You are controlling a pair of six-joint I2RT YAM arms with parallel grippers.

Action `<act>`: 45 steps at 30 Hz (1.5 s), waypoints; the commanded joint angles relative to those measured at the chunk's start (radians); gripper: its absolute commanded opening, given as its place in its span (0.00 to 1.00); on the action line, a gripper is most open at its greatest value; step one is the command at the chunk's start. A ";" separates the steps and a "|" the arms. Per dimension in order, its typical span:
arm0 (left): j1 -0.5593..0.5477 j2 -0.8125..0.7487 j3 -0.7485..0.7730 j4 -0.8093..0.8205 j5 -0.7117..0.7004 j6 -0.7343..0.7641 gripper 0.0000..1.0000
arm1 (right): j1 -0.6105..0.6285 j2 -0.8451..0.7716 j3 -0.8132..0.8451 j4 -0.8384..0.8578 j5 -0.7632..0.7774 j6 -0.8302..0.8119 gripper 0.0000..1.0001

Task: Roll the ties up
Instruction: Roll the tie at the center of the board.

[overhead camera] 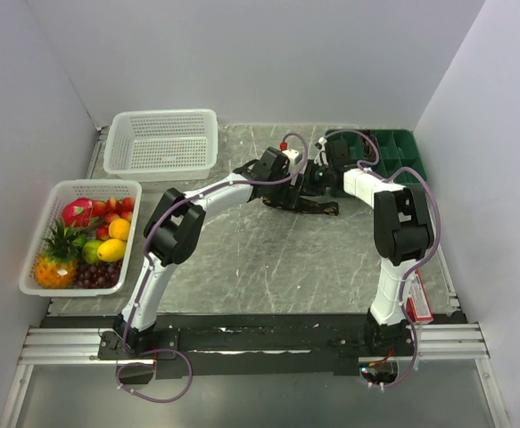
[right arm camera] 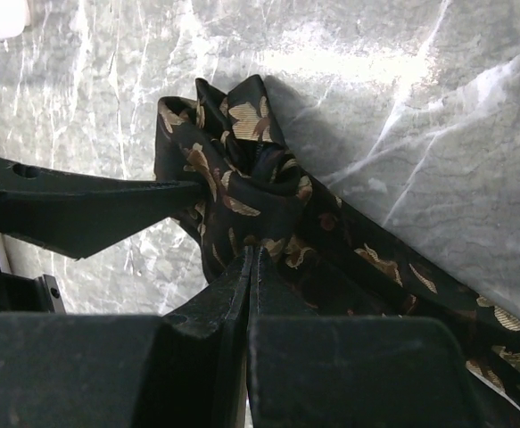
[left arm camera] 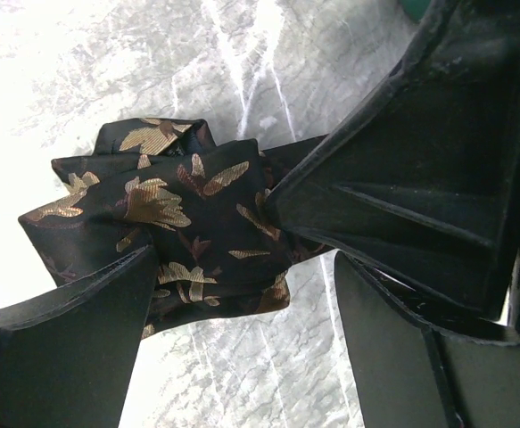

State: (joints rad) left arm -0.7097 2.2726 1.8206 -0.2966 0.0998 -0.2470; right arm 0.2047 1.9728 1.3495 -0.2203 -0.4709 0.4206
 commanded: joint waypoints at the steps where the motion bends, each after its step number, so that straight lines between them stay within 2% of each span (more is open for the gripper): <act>1: -0.014 -0.018 -0.020 0.033 0.090 0.003 0.86 | 0.009 -0.023 0.022 0.032 -0.057 -0.009 0.00; 10: 0.003 -0.039 -0.053 0.059 0.127 -0.003 0.87 | 0.012 0.081 0.060 -0.040 -0.012 -0.016 0.00; 17: 0.061 -0.128 -0.142 0.126 0.185 -0.032 0.88 | 0.019 0.104 0.071 -0.088 0.023 -0.040 0.00; 22: 0.125 -0.235 -0.263 0.227 0.166 -0.112 0.89 | 0.025 0.104 0.059 -0.080 0.029 -0.037 0.00; 24: 0.136 -0.263 -0.276 0.226 0.093 -0.136 0.91 | 0.024 0.107 0.063 -0.083 0.029 -0.039 0.00; 30: 0.162 -0.191 -0.242 0.172 0.069 -0.195 0.92 | 0.025 0.107 0.060 -0.079 0.028 -0.037 0.00; 36: 0.219 -0.144 -0.322 0.365 0.288 -0.323 0.89 | 0.025 0.094 0.048 -0.076 0.026 -0.042 0.00; 38: 0.223 -0.133 -0.345 0.410 0.317 -0.351 0.88 | 0.027 0.090 0.046 -0.076 0.029 -0.043 0.00; 45: 0.228 -0.085 -0.343 0.418 0.339 -0.388 0.84 | 0.025 0.084 0.042 -0.067 0.028 -0.039 0.00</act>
State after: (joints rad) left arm -0.4805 2.1708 1.4757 0.0475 0.3775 -0.5858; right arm 0.2192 2.0598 1.3914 -0.2695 -0.4679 0.3985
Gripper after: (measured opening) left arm 0.856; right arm 0.004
